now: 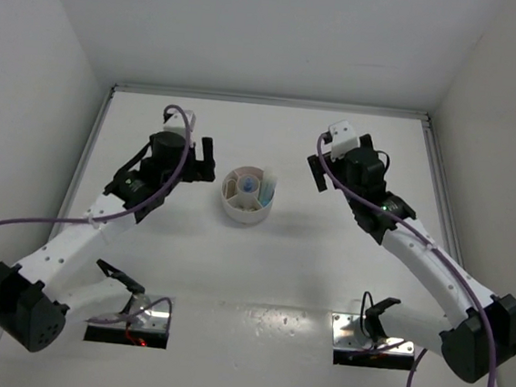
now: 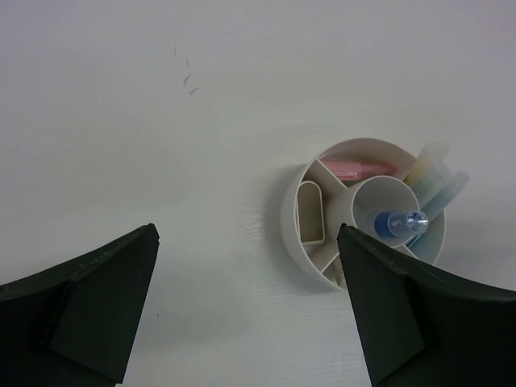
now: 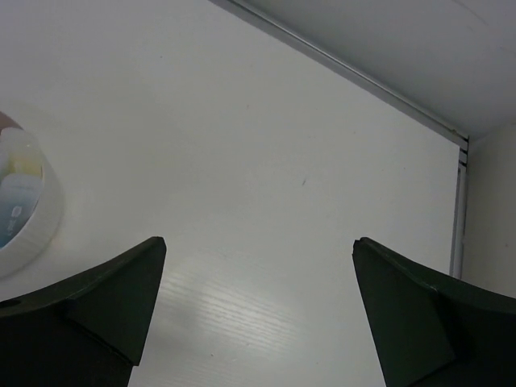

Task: Sort the stationery into containers
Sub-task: Reset both arms

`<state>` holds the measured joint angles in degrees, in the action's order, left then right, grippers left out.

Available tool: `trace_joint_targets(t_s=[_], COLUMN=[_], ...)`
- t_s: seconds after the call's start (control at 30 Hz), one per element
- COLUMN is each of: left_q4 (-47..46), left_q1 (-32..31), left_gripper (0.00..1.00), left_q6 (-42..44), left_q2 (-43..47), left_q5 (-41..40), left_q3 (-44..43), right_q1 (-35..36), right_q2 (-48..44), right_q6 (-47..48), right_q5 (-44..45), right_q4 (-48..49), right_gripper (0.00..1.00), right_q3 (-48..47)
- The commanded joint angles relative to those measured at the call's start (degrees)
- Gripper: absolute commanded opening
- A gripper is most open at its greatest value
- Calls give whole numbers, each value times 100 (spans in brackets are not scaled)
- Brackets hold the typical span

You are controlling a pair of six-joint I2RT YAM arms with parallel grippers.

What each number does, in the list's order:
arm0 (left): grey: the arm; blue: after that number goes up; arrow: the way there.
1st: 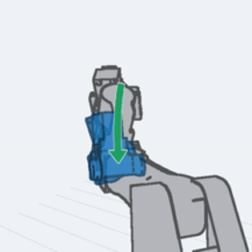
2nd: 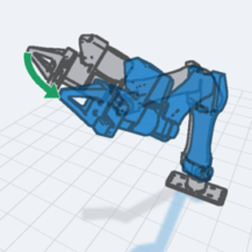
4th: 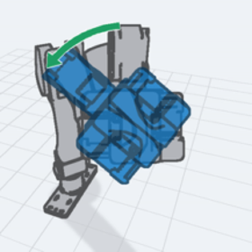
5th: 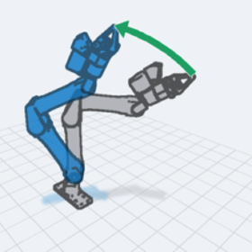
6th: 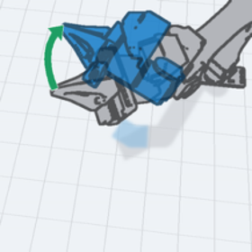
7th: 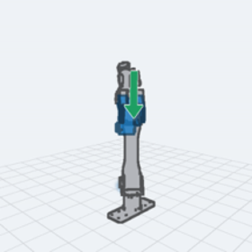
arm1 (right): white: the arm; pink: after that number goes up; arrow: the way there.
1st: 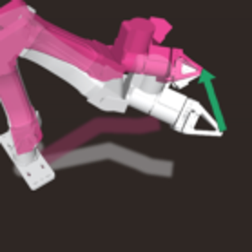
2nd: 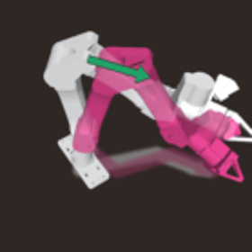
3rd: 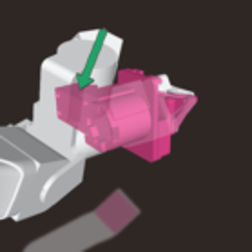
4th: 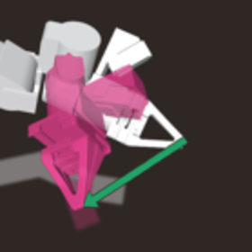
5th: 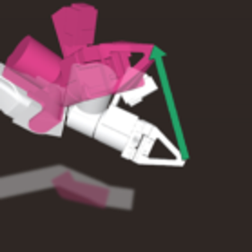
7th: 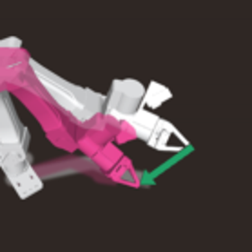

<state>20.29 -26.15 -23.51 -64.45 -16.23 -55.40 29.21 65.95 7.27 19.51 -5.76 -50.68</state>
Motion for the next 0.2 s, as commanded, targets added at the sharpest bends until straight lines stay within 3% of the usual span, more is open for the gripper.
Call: trace_joint_targets(t_s=[0.0,0.17], left_q4=[-368,-421], left_q1=[49,49], left_gripper=[100,100], left_q6=[189,241], left_q2=[661,714], left_q5=[6,6], left_q3=[195,257], right_q1=[-12,-12], right_q2=[-74,-127], right_q6=[-418,-367], right_q5=[176,255], right_q4=[251,444], right_gripper=[100,100], right_q3=[40,172])
